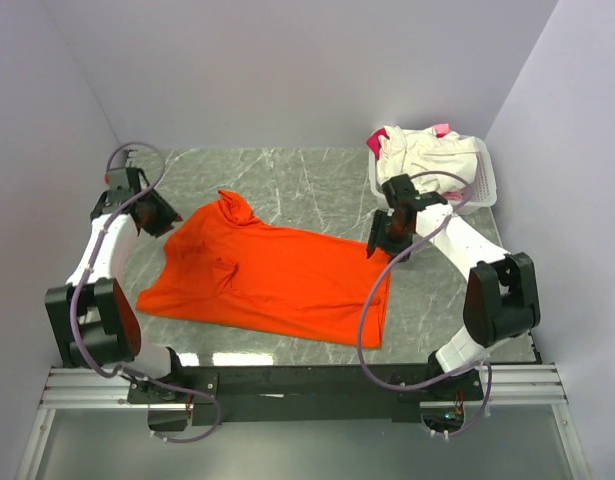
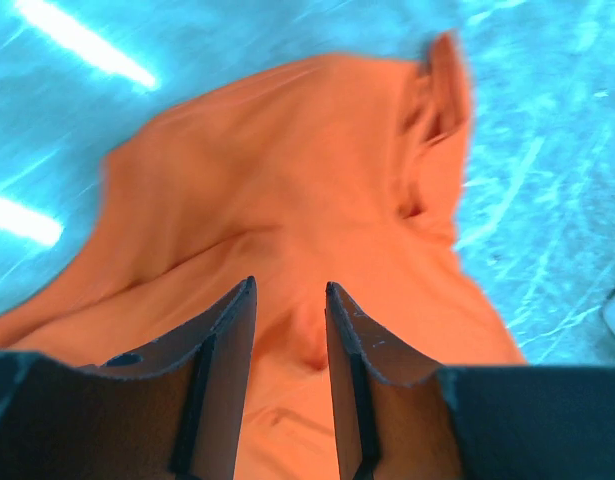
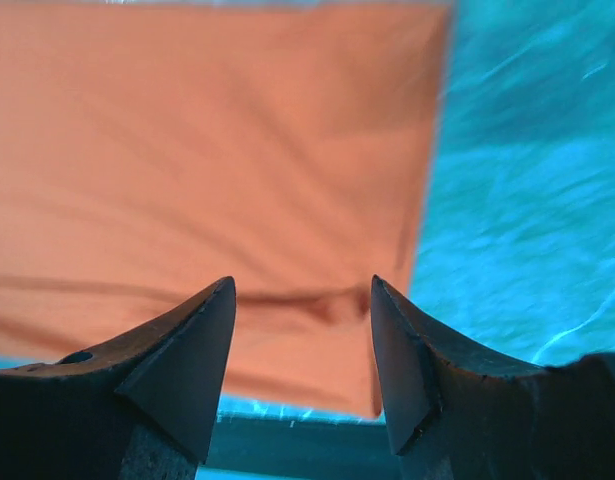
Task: Fold and stack the t-shirts
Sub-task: Fold the tshirt
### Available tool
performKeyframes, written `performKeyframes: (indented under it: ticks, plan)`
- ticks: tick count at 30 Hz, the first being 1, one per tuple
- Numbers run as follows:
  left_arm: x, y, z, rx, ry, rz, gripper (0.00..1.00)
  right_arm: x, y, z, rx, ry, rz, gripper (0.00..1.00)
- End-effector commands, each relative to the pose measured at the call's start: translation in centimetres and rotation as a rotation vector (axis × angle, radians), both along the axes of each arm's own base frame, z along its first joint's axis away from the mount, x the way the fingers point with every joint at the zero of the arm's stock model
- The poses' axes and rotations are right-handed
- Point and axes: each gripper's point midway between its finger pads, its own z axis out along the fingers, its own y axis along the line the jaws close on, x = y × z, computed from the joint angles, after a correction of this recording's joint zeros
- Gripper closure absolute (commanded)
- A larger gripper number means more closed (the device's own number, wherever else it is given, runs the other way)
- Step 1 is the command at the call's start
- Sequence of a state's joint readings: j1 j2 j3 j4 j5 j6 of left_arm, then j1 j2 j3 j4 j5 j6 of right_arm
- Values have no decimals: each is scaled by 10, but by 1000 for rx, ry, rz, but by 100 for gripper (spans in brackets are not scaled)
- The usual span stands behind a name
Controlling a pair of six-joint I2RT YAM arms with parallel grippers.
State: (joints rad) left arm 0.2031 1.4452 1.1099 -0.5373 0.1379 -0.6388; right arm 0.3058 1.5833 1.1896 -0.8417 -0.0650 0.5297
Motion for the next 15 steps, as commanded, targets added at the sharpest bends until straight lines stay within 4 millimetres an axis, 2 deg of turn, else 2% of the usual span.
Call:
performKeyframes:
  ticks: [1,2,4,6,7,9,10,11,15]
  plan:
    - [37,-7,25,13,-80,-8,60,39,-22,7,-26,-89,-23,37]
    - [46,-9,35,12,-106,-15,60,45,-27,7,-28,-100,-30,37]
    - [57,-13,32,2,-107,-25,60,58,-42,2,-28,-114,-67,37]
    - [68,-15,39,-5,-124,-33,60,66,-52,-7,-32,-103,-87,37]
    - [74,-13,33,-8,-110,-32,60,71,-54,-9,-33,-110,-91,37]
    - [85,-15,40,-12,-125,-42,60,76,-57,-20,-35,-88,-94,38]
    - [90,-13,35,-13,-115,-41,60,80,-58,-23,-33,-94,-98,38]
    - [96,-13,41,-12,-130,-42,60,82,-57,-26,-32,-91,-91,39]
    - [111,-14,37,-21,-128,-49,60,86,-58,-47,-42,-56,-90,39]
